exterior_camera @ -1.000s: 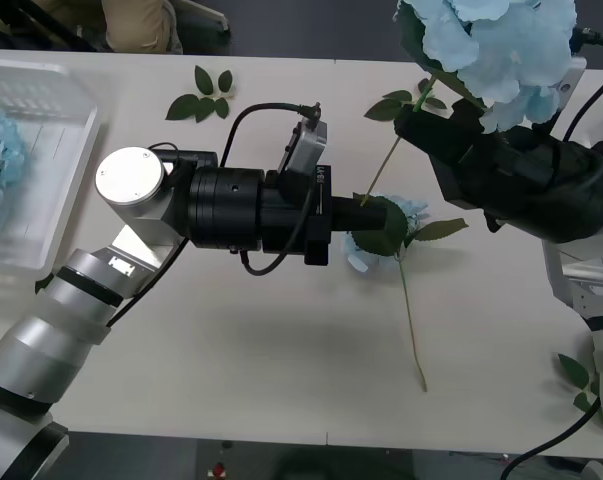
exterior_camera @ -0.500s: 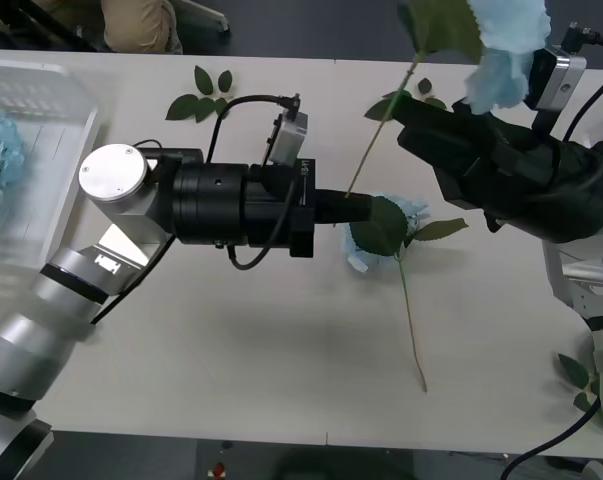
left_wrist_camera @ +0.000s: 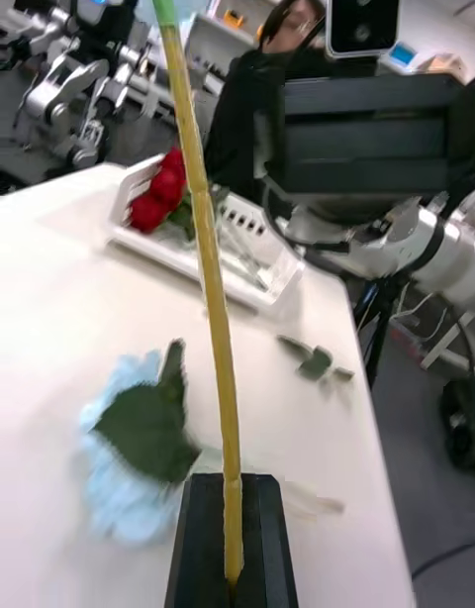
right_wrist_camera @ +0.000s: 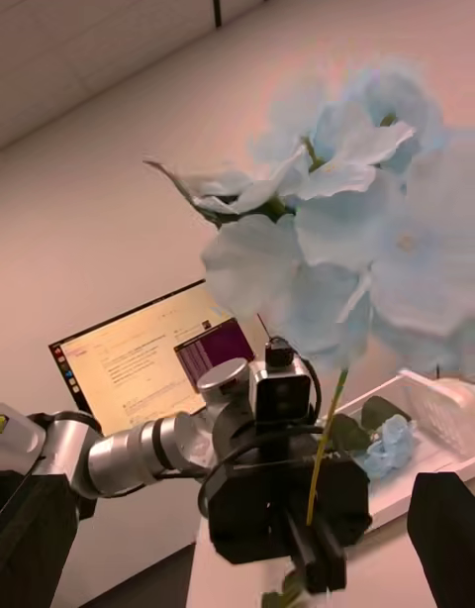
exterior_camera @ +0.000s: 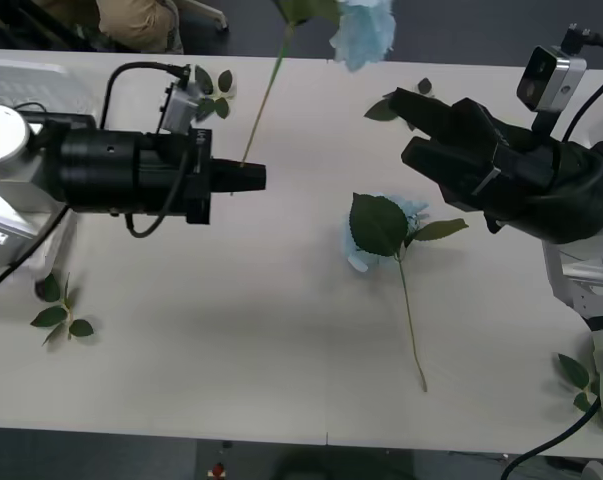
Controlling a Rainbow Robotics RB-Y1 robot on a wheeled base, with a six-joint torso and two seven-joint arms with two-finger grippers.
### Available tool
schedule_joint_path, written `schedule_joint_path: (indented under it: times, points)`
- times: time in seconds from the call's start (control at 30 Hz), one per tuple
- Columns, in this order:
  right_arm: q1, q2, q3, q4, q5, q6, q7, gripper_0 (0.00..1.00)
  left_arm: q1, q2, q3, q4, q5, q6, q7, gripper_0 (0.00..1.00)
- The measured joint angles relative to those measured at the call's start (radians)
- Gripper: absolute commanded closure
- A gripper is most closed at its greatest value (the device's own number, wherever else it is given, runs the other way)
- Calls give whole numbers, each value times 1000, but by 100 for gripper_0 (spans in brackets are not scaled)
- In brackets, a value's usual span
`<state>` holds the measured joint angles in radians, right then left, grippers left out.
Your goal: Put the red flowers into the right box and the blue flowers into the left box
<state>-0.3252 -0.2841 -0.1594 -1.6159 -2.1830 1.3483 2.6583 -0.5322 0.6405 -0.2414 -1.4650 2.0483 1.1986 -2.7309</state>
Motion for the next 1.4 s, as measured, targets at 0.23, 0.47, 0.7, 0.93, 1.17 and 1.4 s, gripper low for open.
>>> schedule_joint_path:
  times: [0.23,0.47,0.7,0.93,1.17,1.4]
  points:
    - [0,0,0,0,-11,0,0,1,1,254,68,-1,-107,123,0,100]
    - [0,-87,0,0,63,47,-95,1,14,400,266,73,-326,246,125,100]
    - [0,-215,-26,0,244,123,-282,1,14,502,297,163,-662,248,125,100]
    - [0,-262,-97,-14,431,192,-618,1,14,514,367,172,-957,249,125,100]
    - [0,-304,-103,-78,679,205,-821,1,14,513,407,173,-1141,219,125,100]
    - [0,-308,-100,-130,895,257,-943,1,14,472,407,174,-1294,179,175,100]
